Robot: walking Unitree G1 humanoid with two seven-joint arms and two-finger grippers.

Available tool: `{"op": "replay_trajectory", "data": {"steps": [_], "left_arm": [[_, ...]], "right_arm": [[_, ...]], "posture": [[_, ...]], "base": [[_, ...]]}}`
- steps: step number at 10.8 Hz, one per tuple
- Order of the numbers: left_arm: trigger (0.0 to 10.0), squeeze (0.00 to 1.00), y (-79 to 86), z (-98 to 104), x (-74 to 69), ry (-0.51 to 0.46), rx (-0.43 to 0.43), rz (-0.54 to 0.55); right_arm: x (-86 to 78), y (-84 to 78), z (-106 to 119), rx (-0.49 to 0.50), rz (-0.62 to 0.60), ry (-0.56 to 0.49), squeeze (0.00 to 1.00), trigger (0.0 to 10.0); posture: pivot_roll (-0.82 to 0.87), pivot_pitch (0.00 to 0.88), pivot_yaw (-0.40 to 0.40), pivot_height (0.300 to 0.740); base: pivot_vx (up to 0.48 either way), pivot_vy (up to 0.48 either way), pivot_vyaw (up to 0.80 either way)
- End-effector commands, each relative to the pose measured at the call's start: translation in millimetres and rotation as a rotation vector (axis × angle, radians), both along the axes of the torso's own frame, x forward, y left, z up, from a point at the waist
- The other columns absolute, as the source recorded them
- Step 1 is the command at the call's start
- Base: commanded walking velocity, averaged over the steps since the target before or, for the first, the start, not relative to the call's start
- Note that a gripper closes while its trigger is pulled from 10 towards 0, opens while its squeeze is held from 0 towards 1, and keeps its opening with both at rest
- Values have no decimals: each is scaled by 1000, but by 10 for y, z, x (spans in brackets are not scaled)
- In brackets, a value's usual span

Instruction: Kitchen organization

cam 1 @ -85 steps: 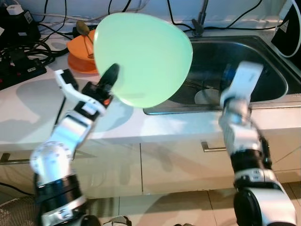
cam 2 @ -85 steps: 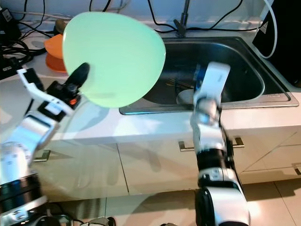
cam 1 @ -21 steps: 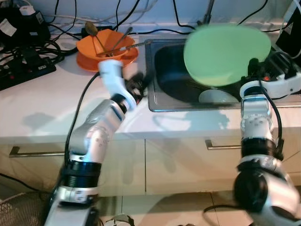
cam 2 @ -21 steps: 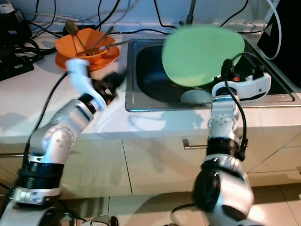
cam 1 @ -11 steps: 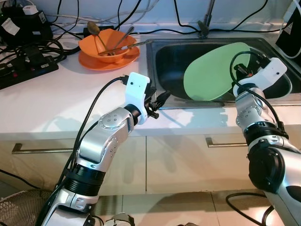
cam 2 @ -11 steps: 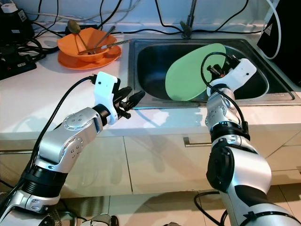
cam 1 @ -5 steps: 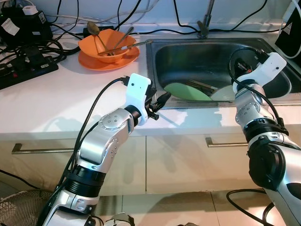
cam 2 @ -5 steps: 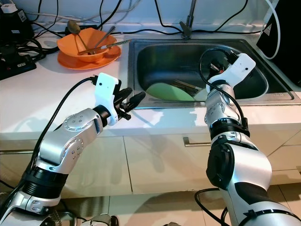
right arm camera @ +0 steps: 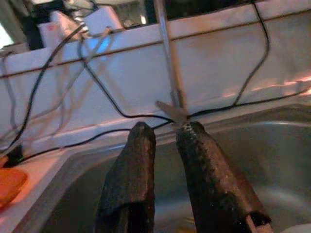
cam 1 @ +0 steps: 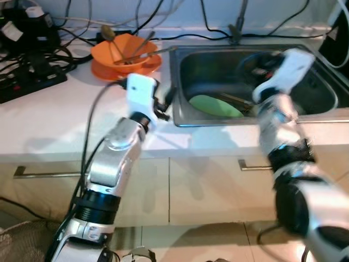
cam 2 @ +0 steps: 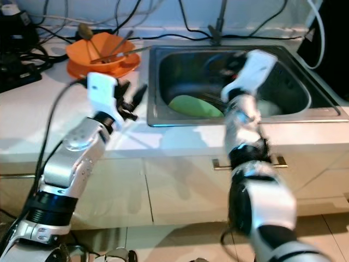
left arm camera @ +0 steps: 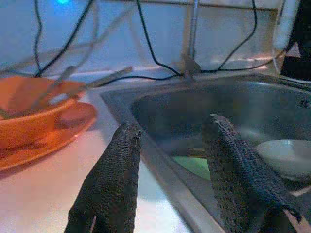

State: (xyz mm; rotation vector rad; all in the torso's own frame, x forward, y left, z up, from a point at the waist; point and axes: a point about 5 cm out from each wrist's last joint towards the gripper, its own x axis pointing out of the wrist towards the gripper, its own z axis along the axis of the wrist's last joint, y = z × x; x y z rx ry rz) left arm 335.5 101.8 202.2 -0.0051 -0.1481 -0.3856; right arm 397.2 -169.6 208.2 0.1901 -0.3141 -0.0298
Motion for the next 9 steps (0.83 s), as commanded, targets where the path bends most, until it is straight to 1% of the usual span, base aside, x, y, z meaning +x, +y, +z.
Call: {"op": "replay_trajectory", "data": {"steps": [1, 2, 3, 4, 5, 7, 9], "left_arm": [[10000, 0, 14, -12, 25, -8, 16, 23], [10000, 0, 33, -73, 49, -44, 75, 60], [10000, 0, 65, -134, 56, -47, 68, 91], [10000, 0, 122, -153, 66, -54, 54, 131], [10000, 0, 173, -160, 79, -80, 49, 163], [10000, 0, 191, -188, 80, -94, 82, 180], [10000, 0, 192, -164, 85, -101, 51, 183]], "right_arm": [[-21, 16, 69, -32, -9, -47, 0, 10000], [-102, 153, 40, -50, 19, -88, 0, 10000], [-176, 260, -21, -62, 30, -97, 0, 10000], [-222, 337, -84, -74, 41, -91, 0, 10000], [-271, 424, -164, -105, 65, -73, 0, 10000], [-315, 494, -237, -99, 83, -53, 0, 10000], [-346, 517, -261, -107, 75, -40, 0, 10000]], "posture": [[92, 20, 13, 740], [87, 14, 15, 740], [81, 7, 19, 740], [78, 4, 20, 740], [79, 0, 22, 740], [82, 0, 28, 740], [79, 16, 31, 740]], "base": [[0, 0, 0], [0, 0, 0], [0, 0, 0], [0, 0, 0], [0, 0, 0], [0, 0, 0], [0, 0, 0]]}}
